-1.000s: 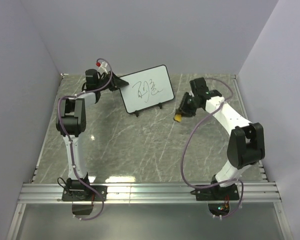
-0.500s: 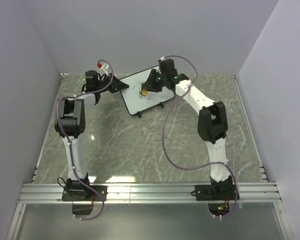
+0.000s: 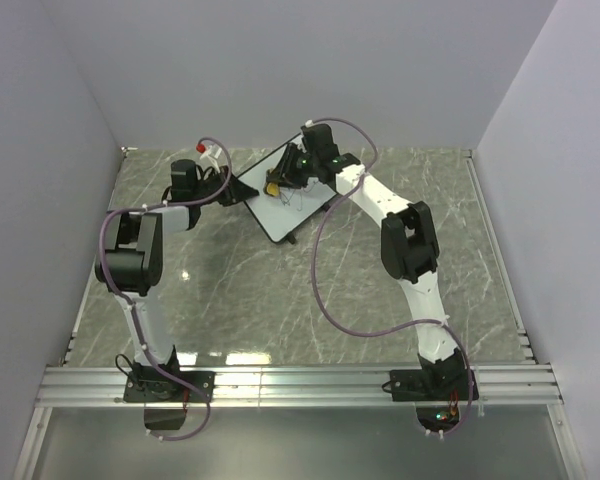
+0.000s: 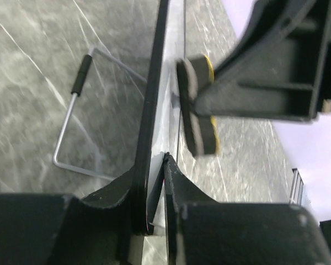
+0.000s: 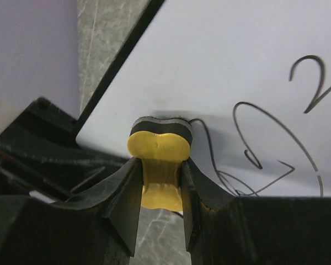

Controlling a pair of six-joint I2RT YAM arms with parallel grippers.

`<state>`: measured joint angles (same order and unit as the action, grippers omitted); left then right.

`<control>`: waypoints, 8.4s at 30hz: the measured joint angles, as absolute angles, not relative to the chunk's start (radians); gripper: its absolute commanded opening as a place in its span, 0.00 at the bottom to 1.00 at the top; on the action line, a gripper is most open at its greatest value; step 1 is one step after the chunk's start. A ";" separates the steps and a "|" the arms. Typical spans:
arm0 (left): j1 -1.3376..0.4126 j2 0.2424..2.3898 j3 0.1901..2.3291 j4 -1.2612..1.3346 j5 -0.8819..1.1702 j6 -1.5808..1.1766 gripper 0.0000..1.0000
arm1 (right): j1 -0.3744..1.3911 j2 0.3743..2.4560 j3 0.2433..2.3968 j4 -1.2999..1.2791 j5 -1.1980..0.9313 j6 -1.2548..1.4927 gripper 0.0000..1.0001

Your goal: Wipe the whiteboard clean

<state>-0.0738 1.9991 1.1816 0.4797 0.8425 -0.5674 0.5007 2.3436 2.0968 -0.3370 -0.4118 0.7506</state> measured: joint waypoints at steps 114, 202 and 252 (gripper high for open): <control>-0.154 1.855 1.177 0.065 0.755 -0.405 0.00 | 0.527 2.383 2.238 -0.577 -0.232 0.798 0.00; -0.208 1.713 1.074 -0.054 0.704 -0.316 0.00 | 0.477 2.201 1.767 -0.619 -0.094 0.723 0.00; -0.206 1.871 1.343 -0.334 0.701 -0.334 0.00 | 0.408 2.446 2.293 -0.638 -0.112 0.908 0.00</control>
<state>-0.2062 1.8709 1.3426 -0.3344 0.7013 -0.3340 0.4076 2.4458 2.2929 -0.6380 -0.1120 0.9085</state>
